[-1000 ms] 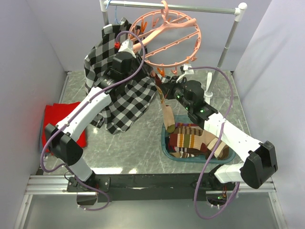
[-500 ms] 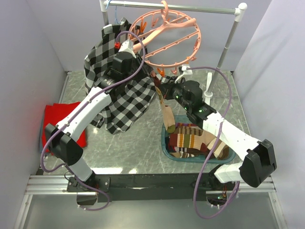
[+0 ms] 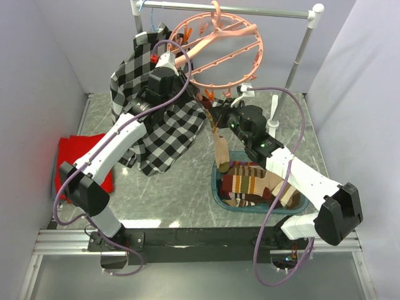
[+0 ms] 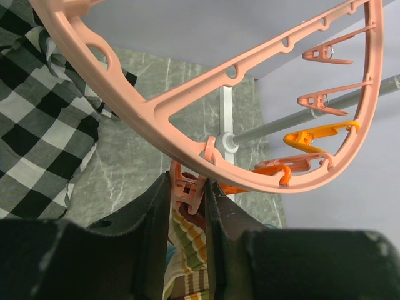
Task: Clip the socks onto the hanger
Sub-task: Clamp the sock onto the hanger.
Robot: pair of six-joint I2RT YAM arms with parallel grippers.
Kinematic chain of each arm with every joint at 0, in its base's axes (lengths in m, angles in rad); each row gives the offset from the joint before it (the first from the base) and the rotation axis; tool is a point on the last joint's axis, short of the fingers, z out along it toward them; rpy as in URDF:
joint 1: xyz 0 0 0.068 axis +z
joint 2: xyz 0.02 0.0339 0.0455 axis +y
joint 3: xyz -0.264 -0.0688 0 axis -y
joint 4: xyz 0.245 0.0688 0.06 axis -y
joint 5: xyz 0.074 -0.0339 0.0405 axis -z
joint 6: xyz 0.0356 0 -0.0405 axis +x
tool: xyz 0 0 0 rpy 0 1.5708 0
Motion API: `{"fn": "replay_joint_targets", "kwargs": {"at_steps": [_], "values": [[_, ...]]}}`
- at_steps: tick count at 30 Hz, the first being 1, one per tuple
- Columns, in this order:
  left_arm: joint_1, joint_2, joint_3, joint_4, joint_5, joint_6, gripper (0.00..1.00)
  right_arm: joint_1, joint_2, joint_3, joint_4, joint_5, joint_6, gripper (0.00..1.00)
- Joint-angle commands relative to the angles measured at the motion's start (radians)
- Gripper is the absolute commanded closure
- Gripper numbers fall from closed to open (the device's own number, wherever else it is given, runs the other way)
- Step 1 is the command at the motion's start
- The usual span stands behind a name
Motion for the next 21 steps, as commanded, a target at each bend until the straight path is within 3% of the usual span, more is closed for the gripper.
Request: {"fn": "replay_joint_targets", "kwargs": {"at_steps": [1, 21], "values": [[-0.004, 0.009, 0.047, -0.010, -0.018, 0.020, 0.99, 0.018, -0.005, 0.017, 0.070, 0.011, -0.012, 1.00], [-0.006, 0.016, 0.058, -0.011, -0.014, 0.008, 0.98, 0.041, 0.024, 0.055, 0.122, 0.040, -0.045, 1.00]]}}
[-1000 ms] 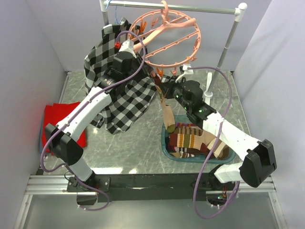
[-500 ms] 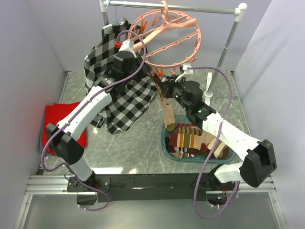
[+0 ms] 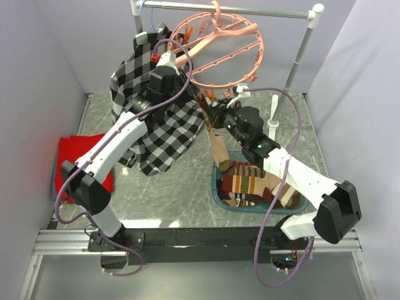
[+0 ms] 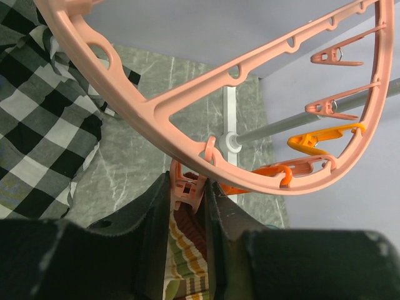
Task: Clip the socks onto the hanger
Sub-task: Clamp the sock onto the hanger, then open the clamp at the hanger.
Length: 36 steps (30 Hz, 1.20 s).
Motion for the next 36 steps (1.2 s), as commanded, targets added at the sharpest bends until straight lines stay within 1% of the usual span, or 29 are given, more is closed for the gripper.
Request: {"fn": "replay_joint_targets", "kwargs": {"at_steps": [1, 10, 12, 13, 14, 16, 17, 18, 19, 20, 21, 22, 23, 24, 25, 26, 28, 30, 32, 33, 36], "values": [[-0.006, -0.003, 0.029, 0.016, -0.006, 0.007, 0.98, 0.008, 0.010, 0.059, 0.074, 0.037, -0.027, 1.00], [-0.007, -0.006, 0.026, 0.017, -0.004, 0.012, 0.96, 0.009, 0.017, 0.090, 0.093, 0.031, -0.050, 1.00], [-0.006, -0.010, 0.021, 0.020, -0.006, 0.013, 0.92, 0.008, 0.020, 0.099, 0.086, 0.023, -0.059, 1.00], [-0.006, -0.014, 0.021, 0.022, -0.007, 0.015, 0.89, 0.008, 0.023, 0.107, 0.082, 0.011, -0.064, 1.00], [-0.007, -0.015, 0.021, 0.022, -0.009, 0.017, 0.80, 0.008, 0.023, 0.109, 0.077, 0.003, -0.067, 1.00], [-0.006, -0.026, 0.019, 0.023, -0.019, 0.026, 0.71, 0.008, 0.024, 0.106, 0.074, -0.009, -0.070, 1.00], [-0.006, -0.030, 0.019, 0.023, -0.027, 0.029, 0.61, 0.008, 0.023, 0.104, 0.073, -0.021, -0.071, 1.00], [-0.007, -0.041, 0.018, 0.023, -0.035, 0.038, 0.57, 0.008, 0.021, 0.103, 0.068, -0.029, -0.073, 0.98], [-0.007, -0.047, 0.012, 0.027, -0.047, 0.043, 0.54, 0.008, 0.020, 0.104, 0.065, -0.035, -0.076, 0.94], [-0.007, -0.053, 0.007, 0.027, -0.053, 0.046, 0.47, 0.008, 0.017, 0.107, 0.050, -0.052, -0.077, 0.89], [-0.006, -0.066, 0.003, 0.028, -0.059, 0.055, 0.45, 0.008, 0.013, 0.109, 0.042, -0.061, -0.082, 0.78], [-0.006, -0.072, -0.003, 0.028, -0.064, 0.059, 0.43, 0.009, 0.004, 0.112, 0.034, -0.063, -0.093, 0.73], [-0.004, -0.078, -0.007, 0.028, -0.072, 0.067, 0.37, 0.008, -0.003, 0.112, 0.011, -0.063, -0.097, 0.69], [-0.004, -0.093, -0.011, 0.027, -0.073, 0.082, 0.34, 0.008, -0.011, 0.113, -0.001, -0.061, -0.102, 0.63], [-0.006, -0.101, -0.023, 0.030, -0.073, 0.090, 0.32, 0.008, -0.028, 0.113, -0.015, -0.057, -0.114, 0.61], [-0.006, -0.112, -0.033, 0.034, -0.078, 0.099, 0.28, 0.008, -0.039, 0.113, -0.044, -0.057, -0.122, 0.57], [-0.004, -0.141, -0.065, 0.048, -0.072, 0.134, 0.25, 0.006, -0.072, 0.115, -0.078, -0.046, -0.148, 0.53], [-0.006, -0.173, -0.085, 0.065, -0.049, 0.177, 0.18, 0.005, -0.094, 0.121, -0.145, -0.035, -0.166, 0.48], [-0.004, -0.196, -0.126, 0.089, -0.014, 0.217, 0.16, -0.003, -0.131, 0.118, -0.203, -0.011, -0.191, 0.45], [-0.004, -0.220, -0.143, 0.121, 0.034, 0.254, 0.16, -0.009, -0.141, 0.118, -0.222, -0.009, -0.194, 0.44], [-0.004, -0.265, -0.220, 0.181, 0.103, 0.288, 0.14, -0.044, -0.181, 0.119, -0.294, -0.015, -0.202, 0.42]]}}
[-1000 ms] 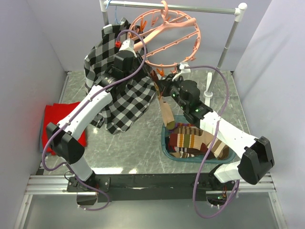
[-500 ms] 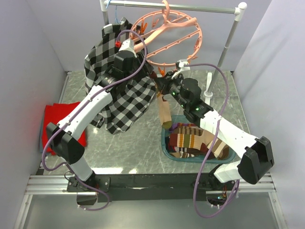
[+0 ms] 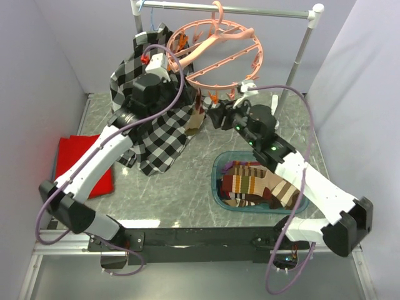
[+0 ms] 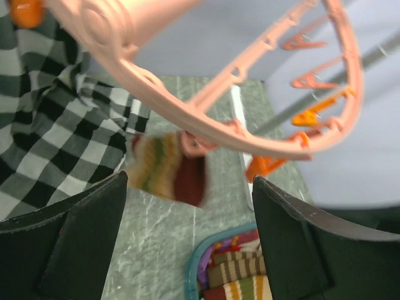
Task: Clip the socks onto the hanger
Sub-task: Open the clamp at the hanger.
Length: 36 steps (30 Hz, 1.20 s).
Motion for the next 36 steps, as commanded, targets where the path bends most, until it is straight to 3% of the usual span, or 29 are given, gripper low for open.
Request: {"fn": "replay_joint_targets", "kwargs": {"at_steps": [1, 7, 18, 24, 36], "values": [[-0.005, -0.084, -0.099, 0.159, 0.159, 0.100, 0.14, -0.050, -0.088, 0.059, -0.111, 0.015, -0.041, 0.41], [-0.057, -0.086, -0.115, 0.222, 0.221, 0.088, 0.17, -0.187, -0.135, 0.042, -0.194, -0.128, 0.031, 0.38], [-0.175, 0.020, -0.052, 0.204, -0.162, 0.030, 0.24, -0.247, -0.253, -0.073, -0.228, -0.163, 0.057, 0.35], [-0.209, 0.074, -0.055, 0.296, -0.256, 0.064, 0.20, -0.247, -0.333, -0.152, -0.231, -0.168, 0.071, 0.31], [-0.250, 0.209, 0.042, 0.369, -0.460, 0.136, 0.26, -0.247, -0.451, -0.251, -0.242, -0.188, 0.065, 0.29]]}}
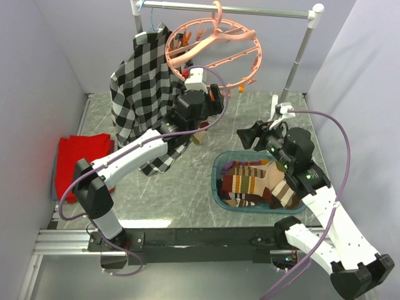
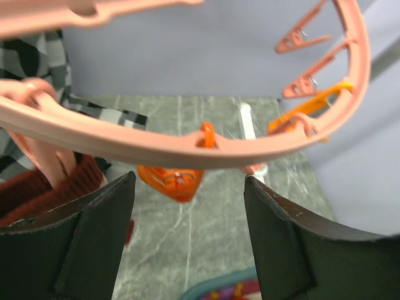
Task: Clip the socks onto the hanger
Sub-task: Open the clamp at the hanger.
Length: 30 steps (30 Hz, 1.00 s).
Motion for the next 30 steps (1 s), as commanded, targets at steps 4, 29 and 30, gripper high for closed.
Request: {"fn": "replay_joint_targets", "kwargs": {"at_steps": [4, 29, 30], "values": [[-0.004, 0.050, 0.093, 0.110, -0.149, 0.070, 0.29, -0.005, -0.061, -0.026, 0.000, -0.027, -0.020, 0.27], [-0.004, 0.073, 0.213, -0.065, -0.140, 0.084, 0.85, -0.006, -0.061, -0.053, -0.150, -0.027, -0.047, 0.26], [-0.002, 0.076, 0.221, -0.092, -0.138, 0.084, 0.86, -0.005, -0.052, -0.049, -0.167, -0.033, -0.048, 0.26]]}}
